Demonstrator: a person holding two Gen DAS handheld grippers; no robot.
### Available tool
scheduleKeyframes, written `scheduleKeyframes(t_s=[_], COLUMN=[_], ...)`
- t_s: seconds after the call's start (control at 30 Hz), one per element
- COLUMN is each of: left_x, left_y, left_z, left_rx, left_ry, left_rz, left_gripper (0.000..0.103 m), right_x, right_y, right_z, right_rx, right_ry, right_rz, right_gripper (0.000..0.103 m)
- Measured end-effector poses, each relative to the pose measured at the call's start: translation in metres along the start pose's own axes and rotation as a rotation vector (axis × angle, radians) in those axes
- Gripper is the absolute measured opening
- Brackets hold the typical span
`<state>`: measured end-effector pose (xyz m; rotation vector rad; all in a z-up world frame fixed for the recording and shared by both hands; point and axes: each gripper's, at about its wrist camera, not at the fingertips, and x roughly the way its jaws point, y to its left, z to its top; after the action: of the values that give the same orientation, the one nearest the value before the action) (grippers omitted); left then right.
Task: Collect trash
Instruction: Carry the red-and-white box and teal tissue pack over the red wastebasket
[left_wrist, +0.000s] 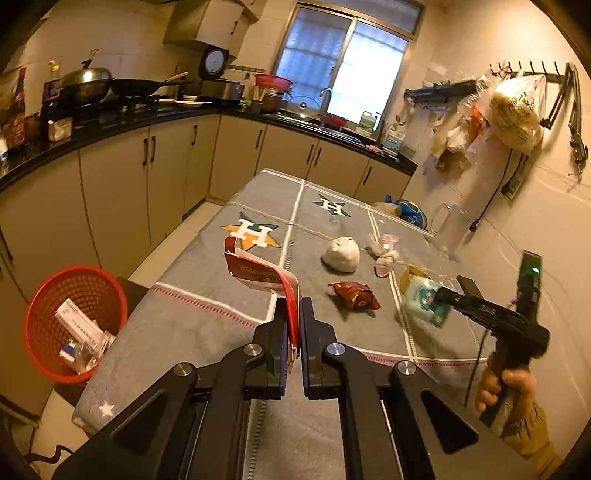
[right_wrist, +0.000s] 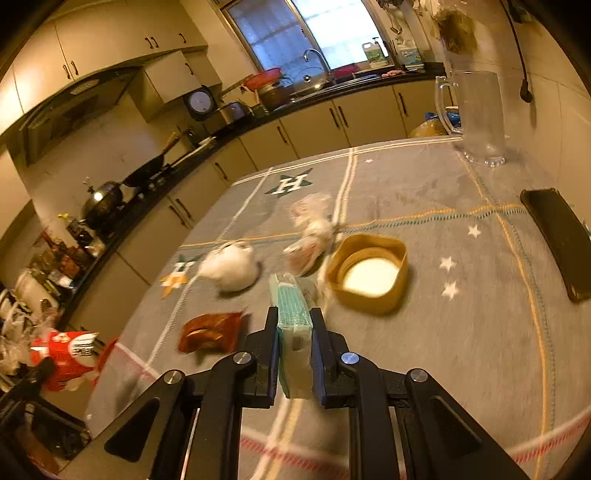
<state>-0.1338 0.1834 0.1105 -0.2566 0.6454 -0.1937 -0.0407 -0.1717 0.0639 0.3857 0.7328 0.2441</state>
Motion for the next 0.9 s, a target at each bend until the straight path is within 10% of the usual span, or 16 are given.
scheduleKeyframes(t_s=[0.9], left_x=[-0.032], left_y=[0.039], left_z=[-0.011], left_rx=[-0.1], left_ry=[-0.037], left_rz=[0.025], left_gripper=[0.005], right_x=[-0.037], right_y=[0.066], right_z=[-0.035], right_rx=[-0.036], right_ry=[0.032], right_rz=[0.155], right_gripper=[0.017])
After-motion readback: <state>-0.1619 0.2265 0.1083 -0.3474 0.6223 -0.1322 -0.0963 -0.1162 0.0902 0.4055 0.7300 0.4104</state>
